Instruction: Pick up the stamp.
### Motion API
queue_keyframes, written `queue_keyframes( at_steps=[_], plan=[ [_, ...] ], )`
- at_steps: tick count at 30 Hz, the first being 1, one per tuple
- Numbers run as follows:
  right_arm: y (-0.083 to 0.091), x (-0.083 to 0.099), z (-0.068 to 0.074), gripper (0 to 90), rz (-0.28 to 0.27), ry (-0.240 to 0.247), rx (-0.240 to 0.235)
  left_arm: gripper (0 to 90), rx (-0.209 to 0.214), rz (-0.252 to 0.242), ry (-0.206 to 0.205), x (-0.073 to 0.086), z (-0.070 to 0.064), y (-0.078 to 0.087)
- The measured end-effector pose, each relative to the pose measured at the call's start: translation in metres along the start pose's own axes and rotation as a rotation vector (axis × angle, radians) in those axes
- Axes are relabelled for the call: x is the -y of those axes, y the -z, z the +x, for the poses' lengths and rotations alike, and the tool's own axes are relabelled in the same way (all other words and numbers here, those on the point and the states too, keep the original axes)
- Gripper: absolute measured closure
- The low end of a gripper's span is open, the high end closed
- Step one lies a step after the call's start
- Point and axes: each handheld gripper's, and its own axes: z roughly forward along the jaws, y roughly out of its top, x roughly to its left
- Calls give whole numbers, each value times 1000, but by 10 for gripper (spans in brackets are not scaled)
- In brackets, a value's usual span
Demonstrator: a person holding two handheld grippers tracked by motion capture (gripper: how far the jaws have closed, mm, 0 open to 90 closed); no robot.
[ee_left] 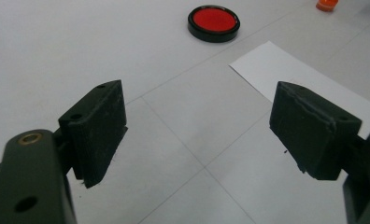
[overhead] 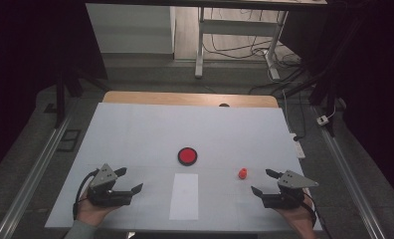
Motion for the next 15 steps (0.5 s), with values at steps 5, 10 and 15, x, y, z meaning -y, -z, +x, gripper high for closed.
queue_keyframes(
  at_steps=[5,10,15],
  plan=[
    [1,0,0,207,2,-8,-5,190,-7,13,-7,1,-1,-2],
    [2,0,1,227,-1,-11,1,187,-6,7,1,3,-1,-2],
    [-1,-1,2,236,15,-12,0,184,12,3,-7,2,-4,-3]
  ],
)
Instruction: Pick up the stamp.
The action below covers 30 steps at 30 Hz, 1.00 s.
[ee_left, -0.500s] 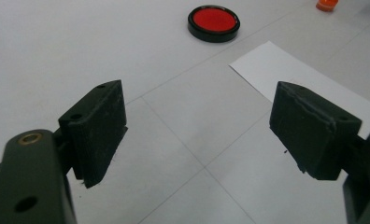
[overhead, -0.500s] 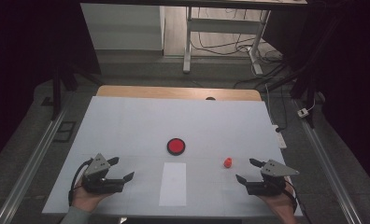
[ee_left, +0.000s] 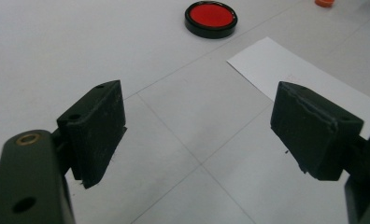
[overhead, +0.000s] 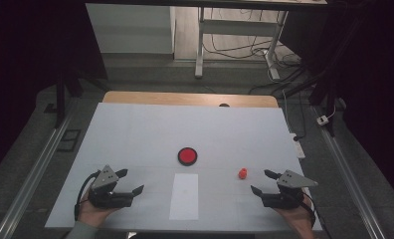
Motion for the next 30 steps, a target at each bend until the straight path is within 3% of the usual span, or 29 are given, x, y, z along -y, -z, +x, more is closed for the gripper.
queue_keyframes(
  at_steps=[19,26,30],
  plan=[
    [0,-10,1,280,-14,-8,2,180,9,12,-18,-1,-1,-3],
    [-5,-24,0,286,-29,-29,-8,181,7,15,-11,0,1,-4],
    [-7,-31,2,287,-10,-23,-9,181,0,21,-10,1,1,-5]
  ],
)
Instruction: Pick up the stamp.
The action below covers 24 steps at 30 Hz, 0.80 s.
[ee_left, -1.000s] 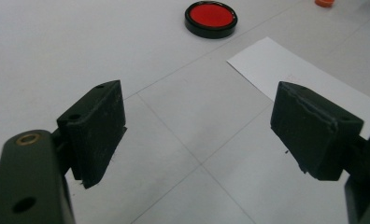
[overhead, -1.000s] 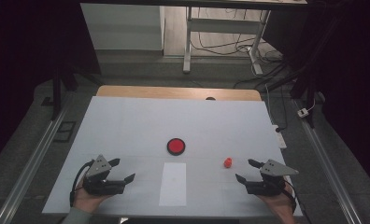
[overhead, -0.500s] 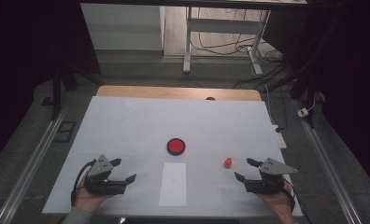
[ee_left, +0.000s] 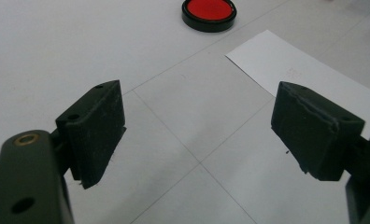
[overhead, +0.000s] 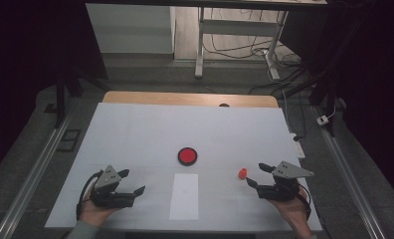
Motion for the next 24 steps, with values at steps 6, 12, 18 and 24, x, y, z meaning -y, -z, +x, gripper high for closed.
queue_keyframes(
  at_steps=[6,12,18,24],
  plan=[
    [-1,-7,-2,291,11,-11,-8,181,0,4,1,0,1,-2],
    [-5,-17,-6,291,31,-20,-9,181,3,8,-2,0,1,-4],
    [-23,-31,-3,294,73,-20,-28,181,5,16,3,1,1,-6],
    [-40,-38,-6,296,116,-20,-28,181,5,19,0,1,1,-7]
  ],
)
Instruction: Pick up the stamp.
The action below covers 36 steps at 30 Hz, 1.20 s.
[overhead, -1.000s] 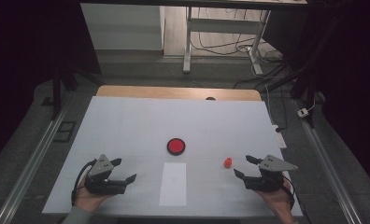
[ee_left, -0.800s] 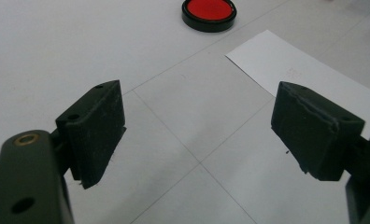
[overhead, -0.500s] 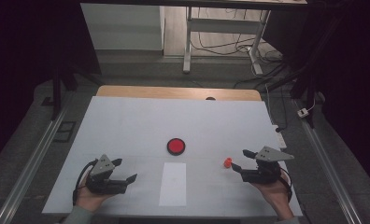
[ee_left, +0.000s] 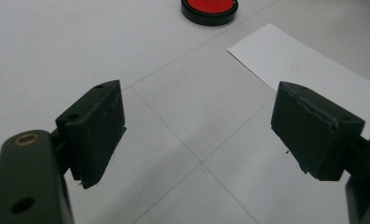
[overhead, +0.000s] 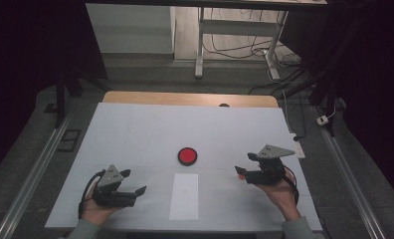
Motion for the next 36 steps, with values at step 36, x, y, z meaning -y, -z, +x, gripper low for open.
queue_keyframes(
  at_steps=[36],
  plan=[
    [-27,35,-8,548,115,5,67,181,6,5,-8,0,-1,0]
  ],
)
